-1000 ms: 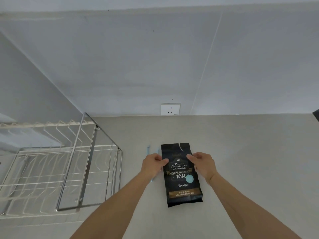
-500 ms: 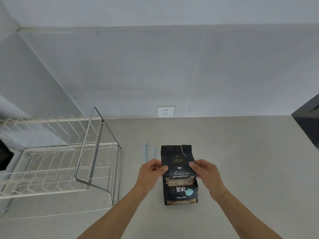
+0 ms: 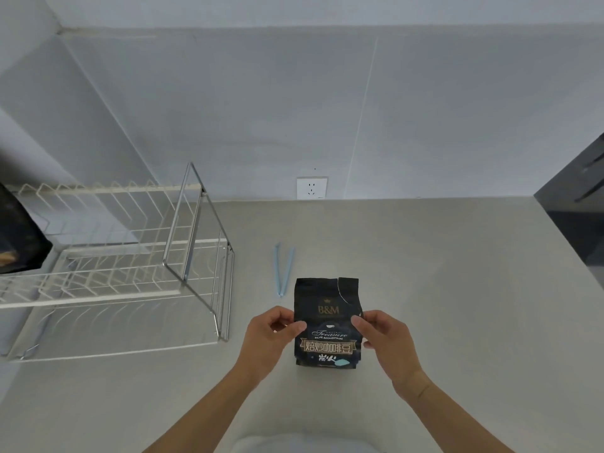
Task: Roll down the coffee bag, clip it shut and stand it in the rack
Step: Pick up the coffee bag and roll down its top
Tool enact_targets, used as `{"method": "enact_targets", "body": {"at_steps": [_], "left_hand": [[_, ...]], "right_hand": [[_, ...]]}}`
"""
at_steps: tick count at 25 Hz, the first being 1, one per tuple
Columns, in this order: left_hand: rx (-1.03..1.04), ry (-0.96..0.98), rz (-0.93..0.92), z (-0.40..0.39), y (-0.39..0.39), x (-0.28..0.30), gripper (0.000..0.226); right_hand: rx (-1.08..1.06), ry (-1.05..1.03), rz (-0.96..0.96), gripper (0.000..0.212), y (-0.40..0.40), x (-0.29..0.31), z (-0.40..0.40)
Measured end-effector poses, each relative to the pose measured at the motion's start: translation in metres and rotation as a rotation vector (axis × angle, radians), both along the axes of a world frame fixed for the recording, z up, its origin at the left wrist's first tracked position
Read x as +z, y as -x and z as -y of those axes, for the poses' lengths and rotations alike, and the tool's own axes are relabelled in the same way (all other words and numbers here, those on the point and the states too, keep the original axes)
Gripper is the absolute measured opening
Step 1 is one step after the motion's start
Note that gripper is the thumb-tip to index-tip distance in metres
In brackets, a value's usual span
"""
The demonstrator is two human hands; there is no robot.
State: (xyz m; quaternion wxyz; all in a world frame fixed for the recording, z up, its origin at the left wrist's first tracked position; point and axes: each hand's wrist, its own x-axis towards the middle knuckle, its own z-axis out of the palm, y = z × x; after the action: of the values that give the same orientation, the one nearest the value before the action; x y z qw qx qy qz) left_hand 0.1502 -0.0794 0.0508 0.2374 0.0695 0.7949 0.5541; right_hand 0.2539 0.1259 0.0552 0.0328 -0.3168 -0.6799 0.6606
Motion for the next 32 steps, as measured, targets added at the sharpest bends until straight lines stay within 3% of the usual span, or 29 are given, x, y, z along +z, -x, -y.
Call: {"method": "enact_targets", "body": {"at_steps": [6, 11, 15, 21, 27, 32], "left_hand": [[-0.003, 0.04, 0.014, 0.018, -0.02, -0.009, 0.01], [0.015, 0.067, -0.117, 0.018, -0.028, -0.009, 0.028], [-0.079, 0.1, -0.277, 0.019, -0.03, -0.007, 0.043], [-0.059, 0.108, -0.383, 0.019, -0.029, -0.011, 0.02], [-0.147, 0.193, -0.474, 0.017, -0.026, -0.012, 0.013], [-0.255, 0.23, -0.667, 0.013, -0.026, 0.0, 0.013]], "right_hand": [[-0.004, -0.001, 0.034, 0.003, -0.025, -0.009, 0.02], [-0.005, -0.074, -0.05, 0.048, -0.03, -0.004, 0.016], [0.044, -0.226, -0.072, 0.042, -0.031, -0.004, 0.016], [0.07, -0.408, -0.047, 0.024, -0.034, -0.006, 0.016], [0.253, -0.538, -0.051, 0.018, -0.027, 0.003, 0.017], [0.324, -0.694, -0.105, 0.01, -0.019, 0.006, 0.027]]}}
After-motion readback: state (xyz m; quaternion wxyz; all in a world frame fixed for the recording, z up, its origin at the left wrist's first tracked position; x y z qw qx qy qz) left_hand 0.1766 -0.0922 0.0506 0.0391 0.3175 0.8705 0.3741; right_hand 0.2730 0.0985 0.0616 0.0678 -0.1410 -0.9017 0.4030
